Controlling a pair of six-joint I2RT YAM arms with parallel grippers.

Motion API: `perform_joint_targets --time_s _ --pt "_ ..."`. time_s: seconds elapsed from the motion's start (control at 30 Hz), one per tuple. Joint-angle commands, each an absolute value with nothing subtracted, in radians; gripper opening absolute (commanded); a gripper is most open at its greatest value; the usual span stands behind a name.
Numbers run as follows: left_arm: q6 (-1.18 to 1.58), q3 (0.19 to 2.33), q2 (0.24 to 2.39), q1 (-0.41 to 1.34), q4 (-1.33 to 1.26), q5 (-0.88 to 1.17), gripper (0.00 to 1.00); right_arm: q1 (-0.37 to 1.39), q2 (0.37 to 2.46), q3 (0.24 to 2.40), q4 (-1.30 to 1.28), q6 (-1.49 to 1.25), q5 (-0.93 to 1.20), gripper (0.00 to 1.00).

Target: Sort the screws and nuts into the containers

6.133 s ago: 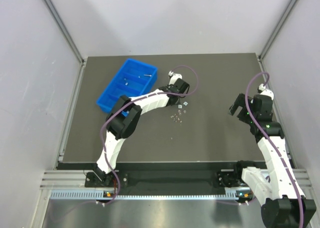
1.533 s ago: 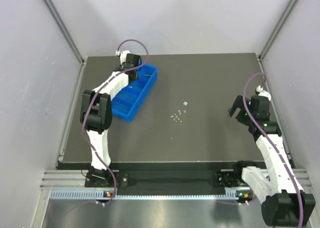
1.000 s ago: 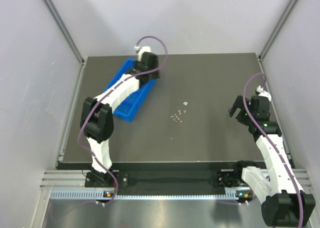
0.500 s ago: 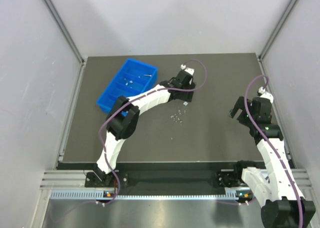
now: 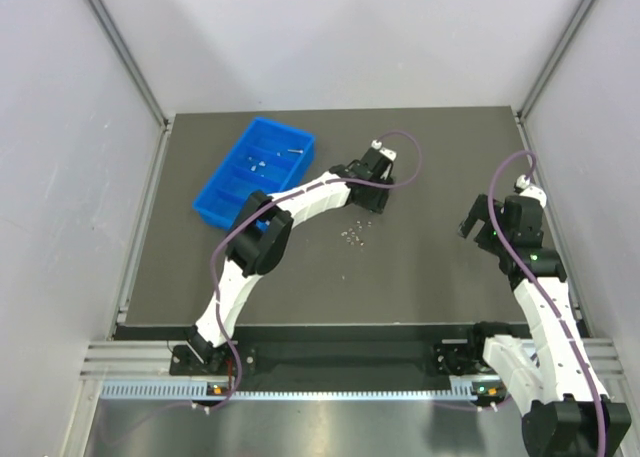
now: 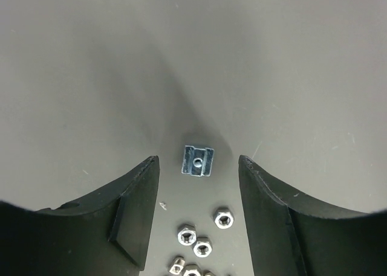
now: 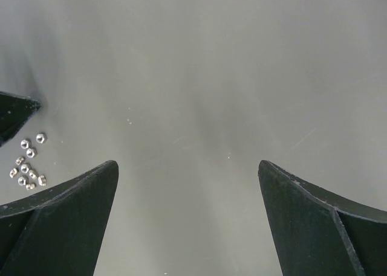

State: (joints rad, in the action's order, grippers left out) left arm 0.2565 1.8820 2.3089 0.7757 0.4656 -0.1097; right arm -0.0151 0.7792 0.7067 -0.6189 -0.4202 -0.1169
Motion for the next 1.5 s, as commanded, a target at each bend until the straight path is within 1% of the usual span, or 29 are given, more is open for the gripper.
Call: perform_joint_targets --time_s 0.0,0.23,0.27,0.53,0.8,0.83,1.0,1.1,1.13,1.23,1.33,1.47 --pt "0.23 1.859 2.286 0.785 0.465 -0.112 0.6 -0.008 0.778 0.733 -0.603 -0.413 -0.137 1.0" --pt "0.216 1.859 2.315 0.785 0.465 -0.149 0.57 -0.008 0.775 0.732 -0.603 -0.411 -0.137 1.0" --pt "0.216 1.858 2.322 0.785 0.463 -0.153 0.55 -0.008 0.772 0.732 -0.603 -0.414 -0.138 1.0" --pt "0.219 1.856 2.35 0.785 0.469 -0.152 0.46 -0.008 0.77 0.732 -0.606 -0.414 -0.14 1.0" --pt "0.198 1.87 2.368 0.785 0.462 -0.133 0.45 -0.008 0.772 0.732 -0.604 -0.414 -0.141 1.0" --pt "0.196 1.87 2.37 0.785 0.46 -0.132 0.43 -0.008 0.772 0.732 -0.607 -0.413 -0.14 1.0" --pt "0.19 1.875 2.394 0.785 0.48 -0.158 0.21 -0.006 0.767 0.73 -0.606 -0.416 -0.144 1.0" --pt "0.199 1.871 2.395 0.785 0.488 -0.173 0.16 -0.008 0.769 0.732 -0.606 -0.416 -0.144 1.0" --pt "0.21 1.873 2.39 0.785 0.491 -0.181 0.15 -0.008 0.77 0.732 -0.606 -0.416 -0.143 1.0" --pt "0.231 1.871 2.353 0.782 0.485 -0.228 0.15 -0.008 0.772 0.732 -0.607 -0.416 -0.143 1.0" --pt "0.27 1.852 2.267 0.753 0.457 -0.273 0.16 -0.008 0.77 0.732 -0.606 -0.417 -0.143 1.0" --pt "0.336 1.801 2.079 0.66 0.39 -0.275 0.17 -0.008 0.773 0.729 -0.606 -0.417 -0.143 1.0"
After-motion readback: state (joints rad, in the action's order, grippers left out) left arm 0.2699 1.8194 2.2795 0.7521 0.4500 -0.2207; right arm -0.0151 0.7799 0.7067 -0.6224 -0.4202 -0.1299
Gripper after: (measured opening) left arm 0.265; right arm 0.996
